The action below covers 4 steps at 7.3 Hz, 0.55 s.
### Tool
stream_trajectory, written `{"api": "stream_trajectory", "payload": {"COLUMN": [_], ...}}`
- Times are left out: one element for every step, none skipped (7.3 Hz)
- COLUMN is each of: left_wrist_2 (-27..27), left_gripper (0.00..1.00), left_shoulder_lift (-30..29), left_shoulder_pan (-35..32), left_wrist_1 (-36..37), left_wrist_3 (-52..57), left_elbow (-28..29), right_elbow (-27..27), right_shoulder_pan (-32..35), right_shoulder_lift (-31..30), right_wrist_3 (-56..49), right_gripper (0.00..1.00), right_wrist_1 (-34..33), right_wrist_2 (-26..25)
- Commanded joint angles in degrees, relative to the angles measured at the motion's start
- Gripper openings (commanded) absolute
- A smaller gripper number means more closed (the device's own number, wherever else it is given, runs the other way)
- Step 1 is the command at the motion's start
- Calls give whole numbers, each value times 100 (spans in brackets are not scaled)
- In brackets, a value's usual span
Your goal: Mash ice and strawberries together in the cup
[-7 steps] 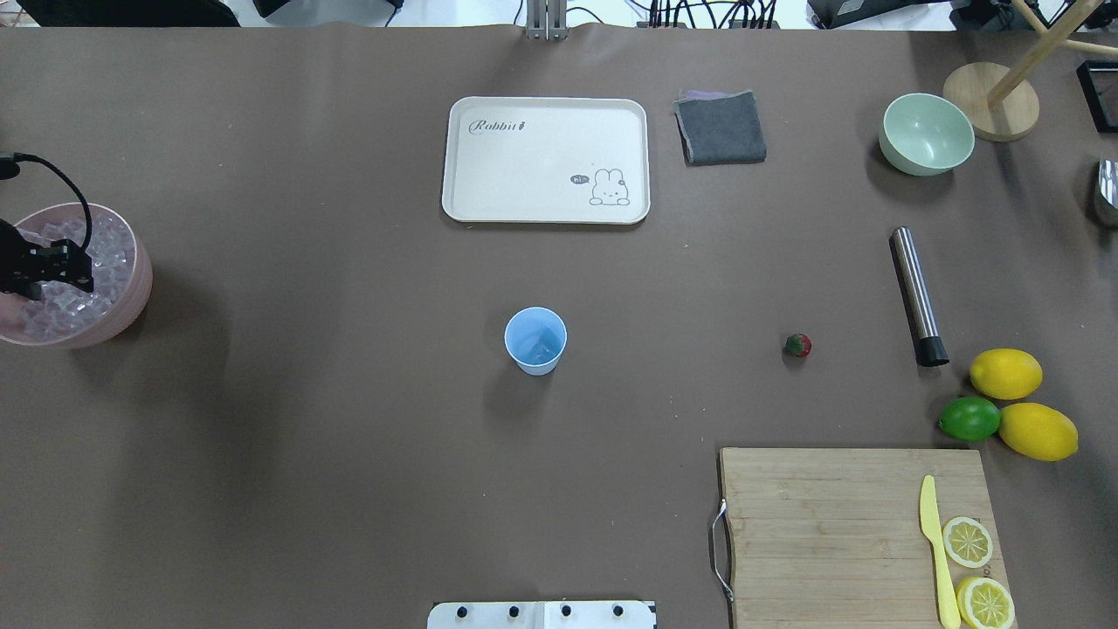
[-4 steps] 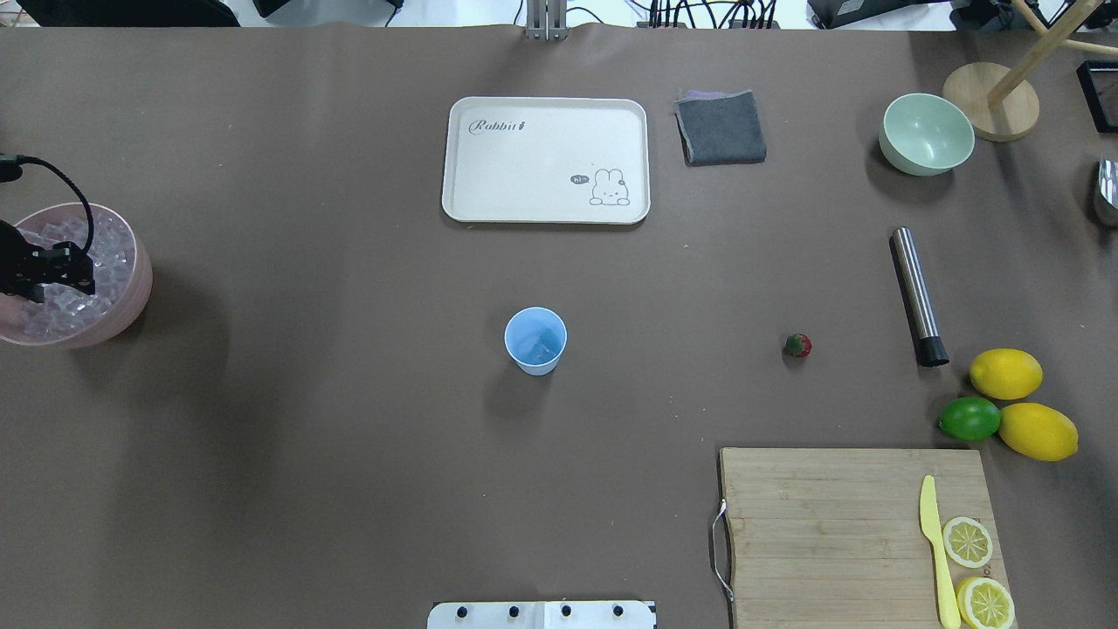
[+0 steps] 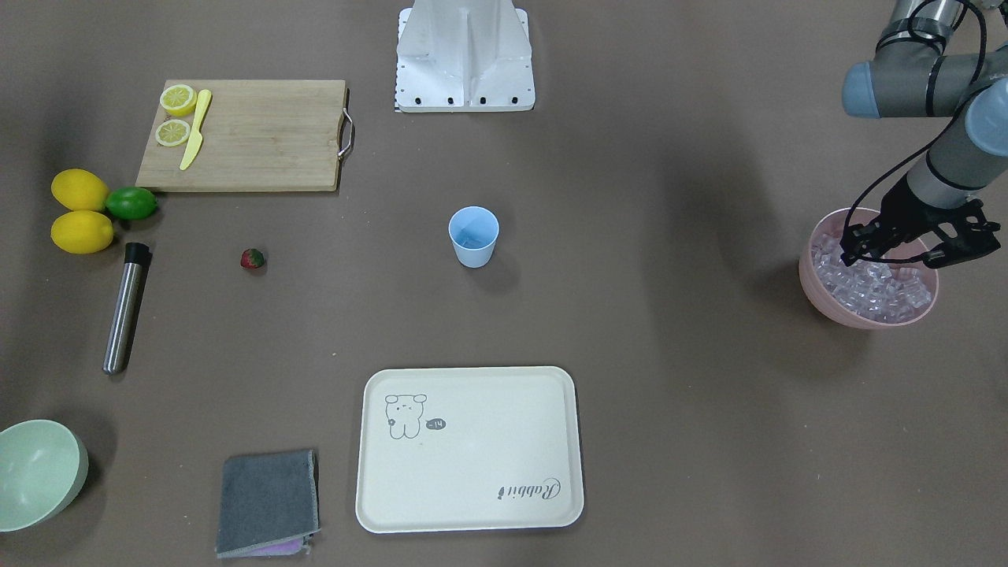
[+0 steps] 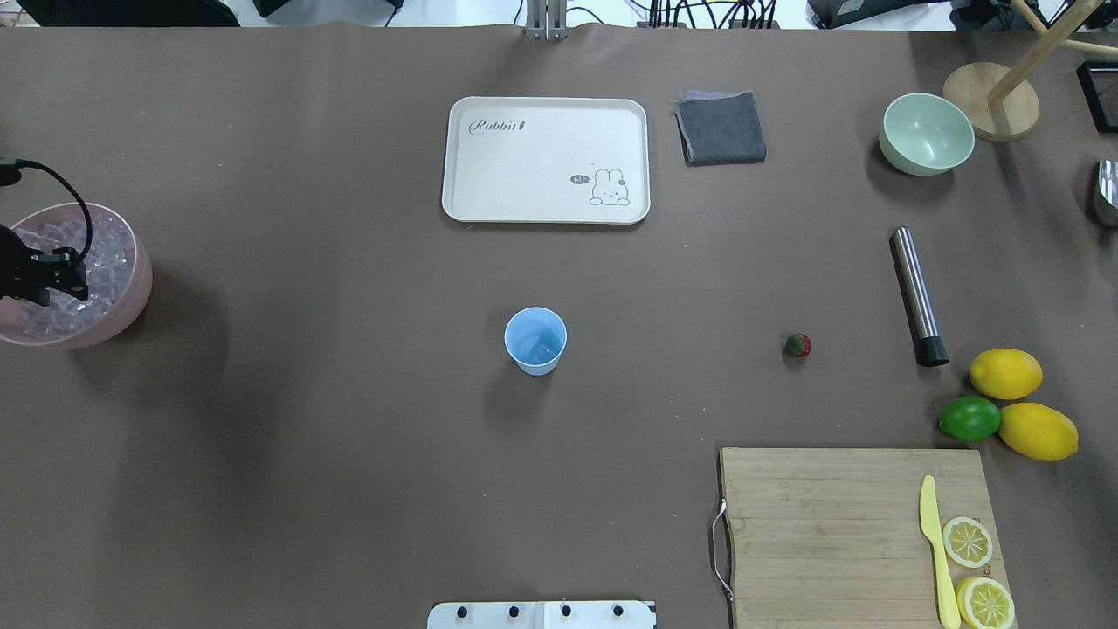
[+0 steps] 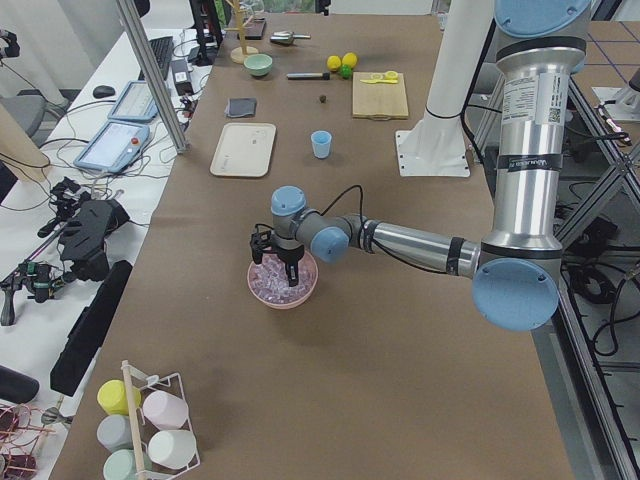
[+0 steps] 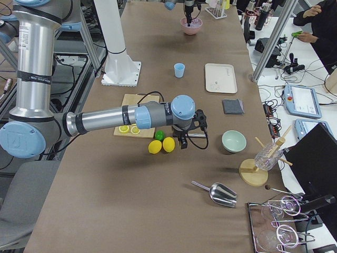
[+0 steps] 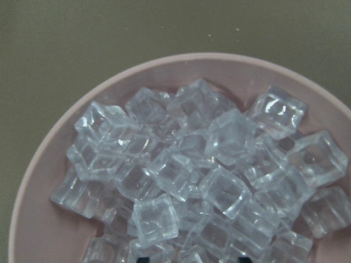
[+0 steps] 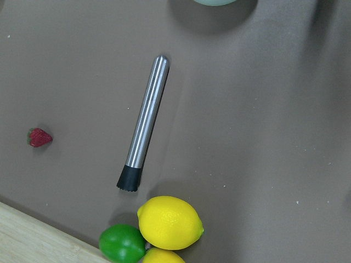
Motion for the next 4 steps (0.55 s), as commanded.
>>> {"api": "stream_trajectory", "payload": {"left_wrist_2": [0, 8, 8, 8], "left_gripper": [47, 41, 41, 0], "left_shoulder_lift": [22, 22, 13, 5], "left_shoulder_pan": [6, 6, 6, 6], "left_wrist_1": [0, 0, -69, -140], "left_wrist_3": [-1, -1, -1, -123], "left_elbow": [2, 37, 125, 125], "right_elbow": [28, 37, 37, 89], "right_shoulder_pan": [0, 0, 0, 9], "right_shoulder_lift": [-20, -37, -55, -81], "right_wrist_3": [0, 0, 0, 0], "right_gripper": [100, 100, 100, 100], "right_wrist_1": [0, 0, -9, -9], "right_wrist_2": [-9, 0, 0, 9]}}
